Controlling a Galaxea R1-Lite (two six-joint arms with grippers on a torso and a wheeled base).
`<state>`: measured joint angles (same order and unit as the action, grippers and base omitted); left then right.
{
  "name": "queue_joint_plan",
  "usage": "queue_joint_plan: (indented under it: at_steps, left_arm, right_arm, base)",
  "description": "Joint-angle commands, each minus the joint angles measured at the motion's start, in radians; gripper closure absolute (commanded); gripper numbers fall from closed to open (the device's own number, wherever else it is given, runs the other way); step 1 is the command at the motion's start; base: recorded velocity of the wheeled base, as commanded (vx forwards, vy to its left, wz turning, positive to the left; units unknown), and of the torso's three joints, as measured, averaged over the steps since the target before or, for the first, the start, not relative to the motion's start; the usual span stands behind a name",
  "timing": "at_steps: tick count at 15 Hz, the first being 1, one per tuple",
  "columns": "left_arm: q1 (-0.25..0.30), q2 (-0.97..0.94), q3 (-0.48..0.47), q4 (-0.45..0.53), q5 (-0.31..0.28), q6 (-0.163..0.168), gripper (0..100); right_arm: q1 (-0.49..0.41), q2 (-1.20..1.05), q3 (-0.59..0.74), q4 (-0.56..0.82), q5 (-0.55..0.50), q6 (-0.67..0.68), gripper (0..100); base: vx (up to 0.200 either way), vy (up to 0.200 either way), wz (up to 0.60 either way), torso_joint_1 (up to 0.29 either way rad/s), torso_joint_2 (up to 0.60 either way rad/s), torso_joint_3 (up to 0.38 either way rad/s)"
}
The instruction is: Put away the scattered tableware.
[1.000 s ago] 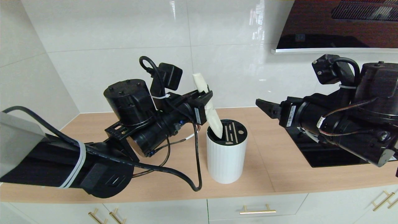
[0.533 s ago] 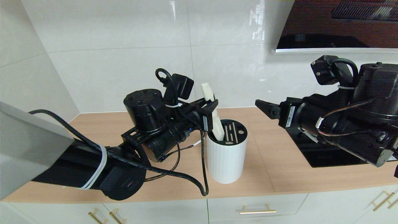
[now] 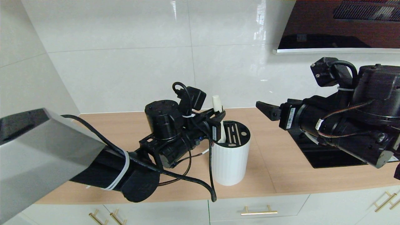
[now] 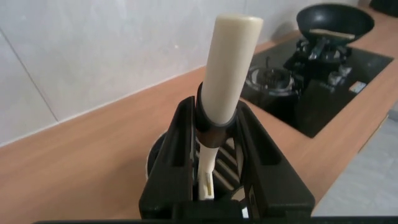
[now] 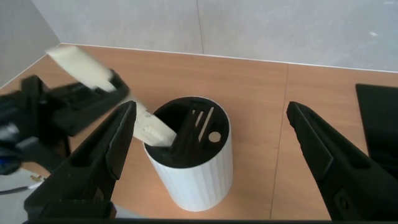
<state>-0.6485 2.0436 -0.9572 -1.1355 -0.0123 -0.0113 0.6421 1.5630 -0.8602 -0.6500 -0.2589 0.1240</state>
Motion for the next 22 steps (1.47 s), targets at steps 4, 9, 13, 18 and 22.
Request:
queue_joint_plan:
  at_steps: [4, 9, 13, 18, 22]
  left_arm:
    - [0.0, 0.075, -0.025, -0.013, 0.012, -0.001, 100]
    - [-0.011, 0.087, -0.037, -0.041, 0.037, -0.001, 0]
    - [-0.017, 0.073, -0.038, -0.086, 0.043, -0.001, 0]
    - [-0.016, -0.028, -0.034, -0.142, 0.072, -0.01, 0]
    - [0.049, -0.339, 0.107, -0.155, 0.084, -0.01, 0]
  right_arm:
    - [0.001, 0.005, 0.0, 0.0, 0.001, 0.0, 0]
    - [0.001, 0.005, 0.0, 0.0, 0.001, 0.0, 0]
    - [0.001, 0.005, 0.001, 0.0, 0.001, 0.0, 0]
    - [0.001, 0.002, 0.001, -0.007, 0.0, 0.0, 0]
    - [-0.018, -0.086, 0.036, -0.013, -0.075, 0.002, 0]
  base:
    - [0.0, 0.0, 0.0, 0.0, 0.0, 0.0]
    - [0.0, 0.0, 0.0, 0.0, 0.0, 0.0]
    - [0.0, 0.0, 0.0, 0.0, 0.0, 0.0]
    - [0.0, 0.0, 0.0, 0.0, 0.0, 0.0]
    - [0.0, 0.0, 0.0, 0.0, 0.0, 0.0]
